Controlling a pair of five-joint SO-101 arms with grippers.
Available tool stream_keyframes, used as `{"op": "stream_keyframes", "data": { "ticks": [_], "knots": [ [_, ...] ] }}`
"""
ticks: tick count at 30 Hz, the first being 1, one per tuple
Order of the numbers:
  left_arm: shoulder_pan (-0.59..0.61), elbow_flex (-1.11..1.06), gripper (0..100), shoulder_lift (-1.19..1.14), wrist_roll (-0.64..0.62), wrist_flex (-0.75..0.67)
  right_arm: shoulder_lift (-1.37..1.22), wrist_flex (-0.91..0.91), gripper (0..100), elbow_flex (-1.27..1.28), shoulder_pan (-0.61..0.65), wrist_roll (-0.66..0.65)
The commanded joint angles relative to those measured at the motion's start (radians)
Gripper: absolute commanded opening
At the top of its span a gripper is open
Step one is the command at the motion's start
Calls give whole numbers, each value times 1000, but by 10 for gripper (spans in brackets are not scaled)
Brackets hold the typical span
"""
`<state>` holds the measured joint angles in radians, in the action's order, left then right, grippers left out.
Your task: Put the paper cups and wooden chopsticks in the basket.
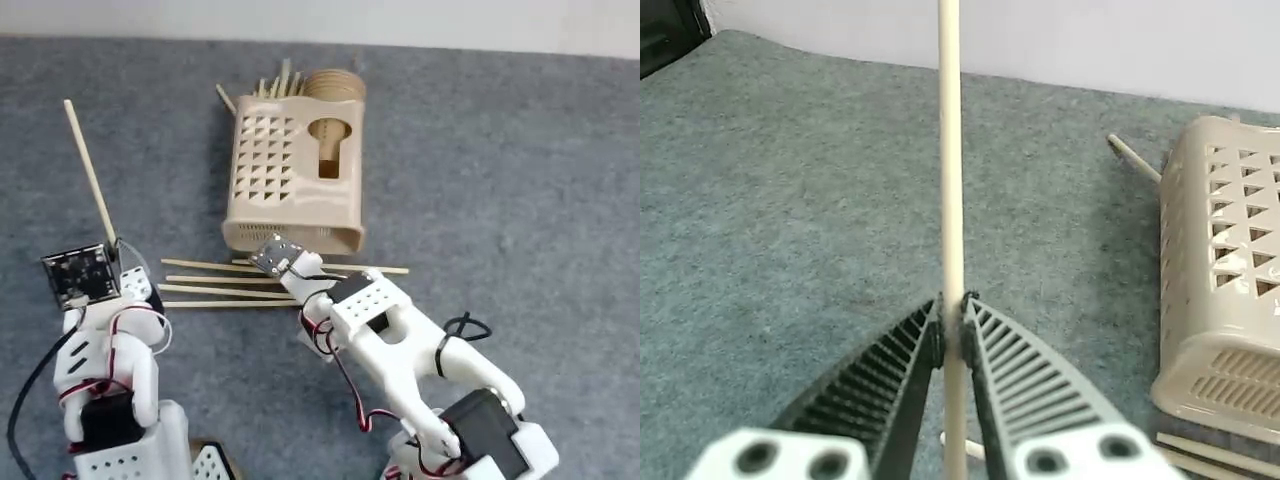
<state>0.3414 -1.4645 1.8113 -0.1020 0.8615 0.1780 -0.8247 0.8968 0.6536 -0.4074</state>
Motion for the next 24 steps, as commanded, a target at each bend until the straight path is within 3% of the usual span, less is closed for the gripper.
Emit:
{"op": "stream_keyframes", "data": {
  "ticks": [1, 9, 18, 24],
  "knots": [
    [12, 16, 8, 8, 6, -20, 2, -12, 6, 8, 7, -6],
    [12, 13, 8, 8, 6, -20, 76, -50, 6, 1, -7, -3],
    [16, 16, 8, 8, 8, -14, 410, -166, 12, -116, -159, 97],
    [18, 18, 8, 10, 8, -12, 323, -260, 170, -412, -213, 245]
  ]
}}
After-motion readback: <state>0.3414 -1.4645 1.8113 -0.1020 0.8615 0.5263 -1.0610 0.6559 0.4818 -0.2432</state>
